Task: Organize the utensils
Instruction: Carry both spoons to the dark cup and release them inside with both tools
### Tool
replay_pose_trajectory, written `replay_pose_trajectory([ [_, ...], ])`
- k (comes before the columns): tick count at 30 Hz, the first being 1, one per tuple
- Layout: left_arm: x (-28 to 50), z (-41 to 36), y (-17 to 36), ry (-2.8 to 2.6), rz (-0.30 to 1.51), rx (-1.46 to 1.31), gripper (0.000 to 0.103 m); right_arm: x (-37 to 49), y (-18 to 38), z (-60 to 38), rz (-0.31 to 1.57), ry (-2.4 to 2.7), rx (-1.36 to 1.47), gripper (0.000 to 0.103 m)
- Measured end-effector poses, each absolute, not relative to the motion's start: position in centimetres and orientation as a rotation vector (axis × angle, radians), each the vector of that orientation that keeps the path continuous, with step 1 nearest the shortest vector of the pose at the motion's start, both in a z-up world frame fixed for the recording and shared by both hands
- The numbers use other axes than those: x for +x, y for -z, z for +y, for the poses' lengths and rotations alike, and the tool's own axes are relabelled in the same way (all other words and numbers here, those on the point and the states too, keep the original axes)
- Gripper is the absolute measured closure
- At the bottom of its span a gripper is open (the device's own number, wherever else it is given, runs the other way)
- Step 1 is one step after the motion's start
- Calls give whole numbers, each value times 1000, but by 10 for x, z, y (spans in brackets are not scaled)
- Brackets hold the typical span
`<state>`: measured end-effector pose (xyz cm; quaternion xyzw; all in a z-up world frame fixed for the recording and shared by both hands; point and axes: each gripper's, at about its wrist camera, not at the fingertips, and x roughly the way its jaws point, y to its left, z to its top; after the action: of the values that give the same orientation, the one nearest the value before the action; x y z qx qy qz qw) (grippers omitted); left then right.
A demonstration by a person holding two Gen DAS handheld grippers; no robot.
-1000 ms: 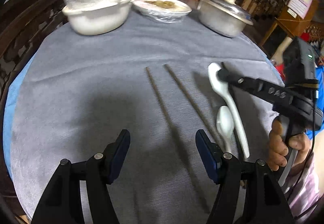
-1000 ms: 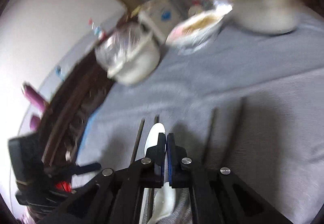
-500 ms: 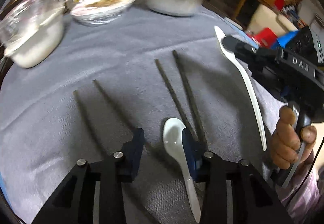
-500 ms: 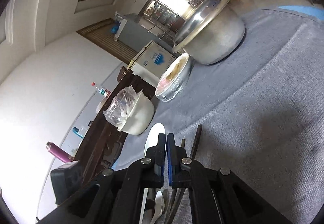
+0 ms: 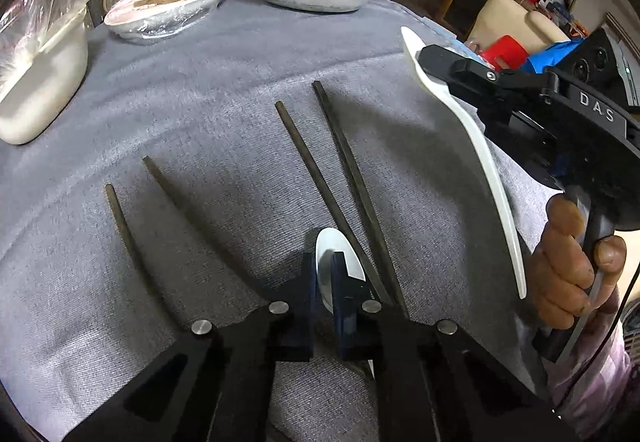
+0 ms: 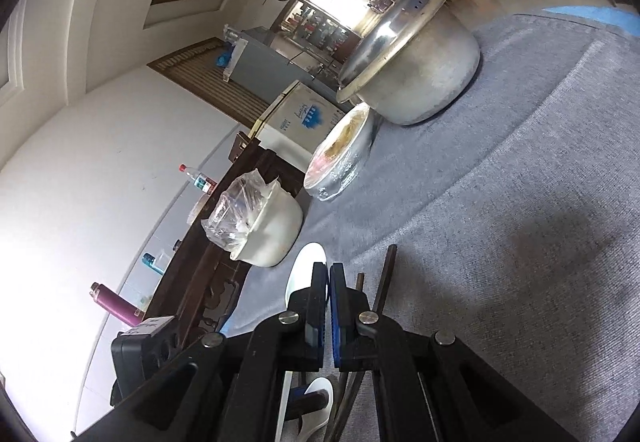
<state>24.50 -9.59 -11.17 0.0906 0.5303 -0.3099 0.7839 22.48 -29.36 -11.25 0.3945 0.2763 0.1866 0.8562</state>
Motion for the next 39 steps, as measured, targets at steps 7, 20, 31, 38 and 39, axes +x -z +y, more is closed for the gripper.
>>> replay_pose_trajectory([
  [7,238,-91,102,592,1093,161,100,220,110,-298,550,-356,820,100],
  [20,205,15,40,309,896,-98,100,135,88,-311,415,-113,706,100],
  [31,93,90,-11,101,691,-301,100,-9,-8,-327,142,118,517,100],
  [38,19,95,-53,104,517,-344,100,-80,-69,-265,-56,88,340,100],
  [39,13,91,-59,112,491,-340,100,-86,-74,-253,-72,68,312,100],
])
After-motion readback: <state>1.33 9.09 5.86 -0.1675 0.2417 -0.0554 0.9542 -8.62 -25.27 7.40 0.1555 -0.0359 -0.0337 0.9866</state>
